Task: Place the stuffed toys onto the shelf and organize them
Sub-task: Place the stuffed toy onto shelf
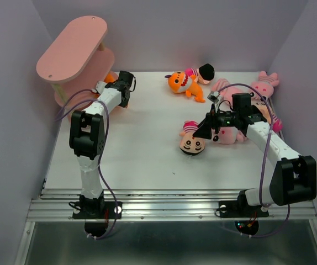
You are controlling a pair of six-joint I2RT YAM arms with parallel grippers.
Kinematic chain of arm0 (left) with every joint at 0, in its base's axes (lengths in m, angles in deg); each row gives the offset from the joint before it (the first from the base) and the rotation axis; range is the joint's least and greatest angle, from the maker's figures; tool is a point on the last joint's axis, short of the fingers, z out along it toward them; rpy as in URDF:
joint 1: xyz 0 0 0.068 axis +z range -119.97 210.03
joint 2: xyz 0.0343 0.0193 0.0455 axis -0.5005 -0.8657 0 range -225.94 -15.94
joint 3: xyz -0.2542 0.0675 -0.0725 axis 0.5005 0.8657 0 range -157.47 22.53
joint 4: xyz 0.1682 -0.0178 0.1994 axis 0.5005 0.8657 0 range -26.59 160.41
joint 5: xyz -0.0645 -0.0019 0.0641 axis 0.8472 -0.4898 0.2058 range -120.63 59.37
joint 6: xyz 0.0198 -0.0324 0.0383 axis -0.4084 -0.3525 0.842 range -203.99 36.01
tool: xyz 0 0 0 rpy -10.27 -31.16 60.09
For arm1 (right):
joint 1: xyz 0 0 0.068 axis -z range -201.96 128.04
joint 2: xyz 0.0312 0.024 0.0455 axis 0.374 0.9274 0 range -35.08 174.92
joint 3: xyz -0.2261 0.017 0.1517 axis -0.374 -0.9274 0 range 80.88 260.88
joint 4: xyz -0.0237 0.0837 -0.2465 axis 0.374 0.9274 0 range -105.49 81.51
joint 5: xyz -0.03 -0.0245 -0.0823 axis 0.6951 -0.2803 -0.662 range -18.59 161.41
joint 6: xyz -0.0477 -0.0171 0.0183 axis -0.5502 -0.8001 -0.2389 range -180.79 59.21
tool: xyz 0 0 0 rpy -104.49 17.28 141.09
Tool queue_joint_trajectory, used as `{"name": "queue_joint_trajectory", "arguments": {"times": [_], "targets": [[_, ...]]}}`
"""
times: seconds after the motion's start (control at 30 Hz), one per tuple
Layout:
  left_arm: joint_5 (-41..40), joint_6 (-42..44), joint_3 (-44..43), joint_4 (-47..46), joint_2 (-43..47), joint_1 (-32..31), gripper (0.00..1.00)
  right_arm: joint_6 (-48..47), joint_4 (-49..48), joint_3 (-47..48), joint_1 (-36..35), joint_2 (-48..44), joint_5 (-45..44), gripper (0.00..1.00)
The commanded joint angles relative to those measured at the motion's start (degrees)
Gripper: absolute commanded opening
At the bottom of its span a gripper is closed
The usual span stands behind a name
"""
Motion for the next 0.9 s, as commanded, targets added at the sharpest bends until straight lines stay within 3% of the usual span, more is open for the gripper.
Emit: {"name": "queue_joint_trajectory", "arguments": {"times": [0.0, 0.2, 0.43, 0.87], "targets": [[-4.28, 0.33, -3.35, 1.17, -0.5, 2.48, 0.16, -0.63, -1.75, 0.16, 0.45, -1.39, 1.41, 0.95], [-5.16, 0.77, -4.67, 1.6, -1.55, 3.27, 0.28, -0.63, -1.75, 0.16, 0.45, -1.31, 1.59, 0.95], [-6.04, 1.12, -5.81, 1.43, -2.78, 3.89, 0.33, -0.63, -1.66, 0.33, 0.45, -1.22, 1.59, 0.95], [-5.86, 4.37, -6.78, -0.06, -4.45, 4.76, 0.54, -0.63, -1.66, 0.33, 0.98, -1.39, 1.76, 0.95]]}}
